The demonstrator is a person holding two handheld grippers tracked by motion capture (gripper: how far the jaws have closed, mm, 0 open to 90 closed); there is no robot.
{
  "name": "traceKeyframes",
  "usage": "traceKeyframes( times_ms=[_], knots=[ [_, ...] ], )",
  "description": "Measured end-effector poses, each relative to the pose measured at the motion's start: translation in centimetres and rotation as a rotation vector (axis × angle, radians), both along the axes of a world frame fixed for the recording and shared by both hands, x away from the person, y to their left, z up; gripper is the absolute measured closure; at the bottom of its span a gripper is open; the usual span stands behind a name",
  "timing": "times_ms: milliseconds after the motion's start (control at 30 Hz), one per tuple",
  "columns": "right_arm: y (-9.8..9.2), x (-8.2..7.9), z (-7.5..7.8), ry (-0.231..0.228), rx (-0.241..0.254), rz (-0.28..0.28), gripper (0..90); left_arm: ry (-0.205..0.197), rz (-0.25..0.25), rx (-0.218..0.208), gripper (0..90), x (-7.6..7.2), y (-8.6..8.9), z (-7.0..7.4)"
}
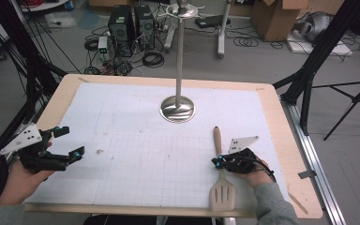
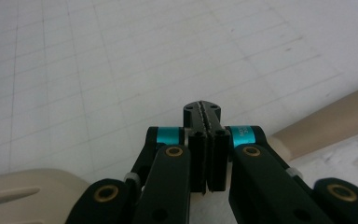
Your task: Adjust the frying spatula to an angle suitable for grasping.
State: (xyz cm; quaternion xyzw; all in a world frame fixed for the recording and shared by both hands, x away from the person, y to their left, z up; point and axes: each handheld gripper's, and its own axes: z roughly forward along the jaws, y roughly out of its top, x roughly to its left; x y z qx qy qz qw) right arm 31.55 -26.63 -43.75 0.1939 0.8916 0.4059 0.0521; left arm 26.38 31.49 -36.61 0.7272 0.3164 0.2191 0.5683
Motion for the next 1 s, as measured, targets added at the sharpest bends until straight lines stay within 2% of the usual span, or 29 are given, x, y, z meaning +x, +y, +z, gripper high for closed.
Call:
traceKeyframes(
  times_ms=[67,100,367,500,800,1000],
  knots=[
    [0.1,-0.1,-0.2,0.027,-0.013,0.006,89.9,0.004,-0.001,0.000,4.1,0.1,0.0,0.0],
    [0.2,0.0,-0.3,0.025,-0.024,0.007,89.9,0.005,-0.002,-0.001,4.1,0.1,0.0,-0.1],
    [0.0,-0.1,-0.3,0.068,-0.022,-0.021,90.0,0.018,-0.001,0.000,4.0,0.3,-0.1,-0.4],
    [-0.2,-0.3,-0.2,0.069,-0.035,-0.029,90.0,0.019,-0.007,0.004,4.1,0.2,-0.2,-0.4],
    [-1.5,-0.6,-0.3,0.079,-0.020,-0.035,90.0,0.021,-0.006,0.004,4.1,0.3,-0.1,-0.5],
    [-2.5,-0.8,-0.3,0.070,-0.015,-0.038,90.0,0.022,-0.009,0.008,4.0,0.2,-0.2,-0.5]
  ],
)
